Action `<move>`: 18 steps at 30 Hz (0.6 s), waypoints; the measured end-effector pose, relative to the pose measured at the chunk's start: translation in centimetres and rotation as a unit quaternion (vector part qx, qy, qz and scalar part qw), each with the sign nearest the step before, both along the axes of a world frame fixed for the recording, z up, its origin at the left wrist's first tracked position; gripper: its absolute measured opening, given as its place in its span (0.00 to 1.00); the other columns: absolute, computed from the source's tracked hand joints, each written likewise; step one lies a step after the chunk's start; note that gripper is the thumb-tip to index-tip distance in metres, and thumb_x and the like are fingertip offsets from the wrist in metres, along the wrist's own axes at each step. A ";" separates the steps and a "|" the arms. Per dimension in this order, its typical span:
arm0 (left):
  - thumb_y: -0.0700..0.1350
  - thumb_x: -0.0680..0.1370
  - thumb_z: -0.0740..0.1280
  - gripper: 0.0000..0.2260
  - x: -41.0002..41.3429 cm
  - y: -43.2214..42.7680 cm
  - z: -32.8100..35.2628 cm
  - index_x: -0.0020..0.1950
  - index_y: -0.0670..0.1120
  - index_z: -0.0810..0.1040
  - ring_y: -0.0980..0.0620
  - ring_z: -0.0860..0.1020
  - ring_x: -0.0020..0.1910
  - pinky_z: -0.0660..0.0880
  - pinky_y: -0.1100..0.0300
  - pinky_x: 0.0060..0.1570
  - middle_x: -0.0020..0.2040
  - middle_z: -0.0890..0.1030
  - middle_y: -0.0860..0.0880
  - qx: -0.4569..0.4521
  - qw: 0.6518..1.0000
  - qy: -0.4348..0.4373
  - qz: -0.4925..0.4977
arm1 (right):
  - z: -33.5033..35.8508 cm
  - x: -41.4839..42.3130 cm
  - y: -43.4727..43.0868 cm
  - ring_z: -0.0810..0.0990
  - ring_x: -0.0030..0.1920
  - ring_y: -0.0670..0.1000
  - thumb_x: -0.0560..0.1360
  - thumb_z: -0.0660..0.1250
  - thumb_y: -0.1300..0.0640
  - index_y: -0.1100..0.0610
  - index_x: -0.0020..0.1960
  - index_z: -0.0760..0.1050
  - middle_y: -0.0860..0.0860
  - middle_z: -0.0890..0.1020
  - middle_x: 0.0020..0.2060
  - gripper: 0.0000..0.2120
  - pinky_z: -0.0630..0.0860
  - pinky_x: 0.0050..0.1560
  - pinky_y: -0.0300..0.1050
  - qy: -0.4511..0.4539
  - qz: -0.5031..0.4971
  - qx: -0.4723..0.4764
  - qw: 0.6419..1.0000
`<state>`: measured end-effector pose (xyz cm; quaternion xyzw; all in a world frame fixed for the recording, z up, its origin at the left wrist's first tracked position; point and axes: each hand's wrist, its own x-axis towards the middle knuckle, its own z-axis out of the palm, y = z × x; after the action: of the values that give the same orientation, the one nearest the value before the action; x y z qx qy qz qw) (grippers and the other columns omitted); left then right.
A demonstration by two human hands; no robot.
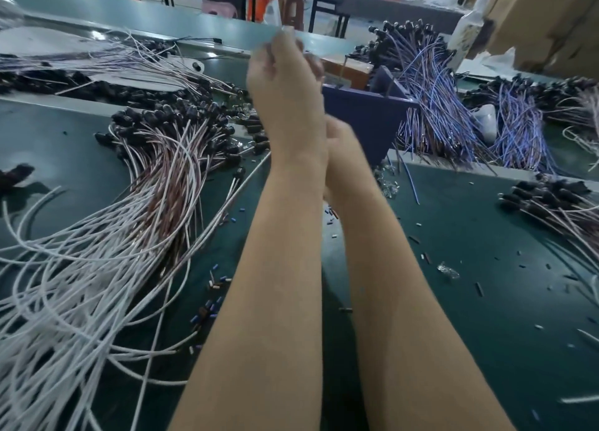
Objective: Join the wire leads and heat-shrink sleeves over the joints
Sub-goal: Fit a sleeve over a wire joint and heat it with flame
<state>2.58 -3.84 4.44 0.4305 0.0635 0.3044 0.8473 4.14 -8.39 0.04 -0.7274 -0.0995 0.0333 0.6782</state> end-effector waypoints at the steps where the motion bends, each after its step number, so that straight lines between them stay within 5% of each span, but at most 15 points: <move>1: 0.40 0.81 0.56 0.14 -0.1 -0.3 0.2 0.35 0.44 0.66 0.56 0.63 0.23 0.61 0.67 0.25 0.27 0.67 0.50 0.051 0.998 -0.026 -0.027 | 0.3 0.2 -0.8 0.74 0.32 0.50 0.78 0.61 0.67 0.64 0.42 0.75 0.55 0.77 0.31 0.07 0.72 0.35 0.43 -0.003 -0.020 0.064 0.998; 4: 0.44 0.81 0.58 0.18 0.2 -1.0 0.1 0.32 0.45 0.68 0.58 0.63 0.18 0.60 0.70 0.20 0.22 0.67 0.53 0.221 0.967 0.002 -0.124 | 1.6 0.9 -4.5 0.79 0.28 0.47 0.81 0.58 0.63 0.62 0.44 0.72 0.52 0.80 0.29 0.08 0.79 0.33 0.39 0.009 -0.088 0.285 0.955; 7: 0.52 0.82 0.56 0.20 1.1 -2.0 -1.2 0.39 0.42 0.76 0.60 0.66 0.15 0.61 0.71 0.18 0.23 0.73 0.53 0.372 0.888 0.182 -0.200 | 1.9 1.3 -7.7 0.81 0.29 0.49 0.81 0.58 0.62 0.64 0.45 0.72 0.56 0.80 0.33 0.09 0.80 0.34 0.39 0.024 -0.193 0.372 0.908; 9: 0.56 0.82 0.53 0.22 1.7 -3.2 -2.4 0.48 0.40 0.76 0.60 0.71 0.19 0.65 0.70 0.21 0.29 0.79 0.50 0.351 0.871 0.249 -0.235 | 1.4 1.4 -9.1 0.81 0.28 0.49 0.81 0.58 0.61 0.64 0.45 0.72 0.57 0.80 0.34 0.10 0.79 0.32 0.38 0.049 -0.230 0.395 0.888; 11: 0.55 0.83 0.51 0.18 2.3 -4.2 -3.1 0.47 0.43 0.72 0.57 0.73 0.25 0.69 0.66 0.26 0.37 0.81 0.48 0.265 0.898 0.256 -0.240 | 0.8 1.7 -10.0 0.81 0.27 0.49 0.81 0.58 0.62 0.64 0.43 0.72 0.56 0.80 0.29 0.10 0.79 0.30 0.38 0.074 -0.236 0.390 0.887; 15: 0.47 0.84 0.53 0.12 3.1 -4.2 -3.7 0.43 0.47 0.69 0.58 0.73 0.29 0.73 0.66 0.28 0.41 0.77 0.50 0.124 0.961 0.175 -0.173 | 0.0 2.5 -10.7 0.78 0.22 0.47 0.79 0.58 0.63 0.62 0.37 0.72 0.52 0.78 0.21 0.12 0.75 0.25 0.35 0.143 -0.222 0.175 0.949; 18: 0.43 0.84 0.53 0.12 3.3 -3.5 -3.9 0.43 0.46 0.71 0.62 0.72 0.23 0.73 0.68 0.27 0.36 0.80 0.51 0.169 0.970 0.111 -0.134 | 0.0 2.8 -11.3 0.71 0.17 0.45 0.78 0.60 0.56 0.59 0.33 0.70 0.50 0.74 0.17 0.16 0.66 0.21 0.31 0.145 -0.169 -0.082 0.971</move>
<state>5.90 -7.32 0.56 0.6032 0.0460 0.1449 0.7829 6.92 -19.73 0.01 -0.7739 0.1275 0.0310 0.6195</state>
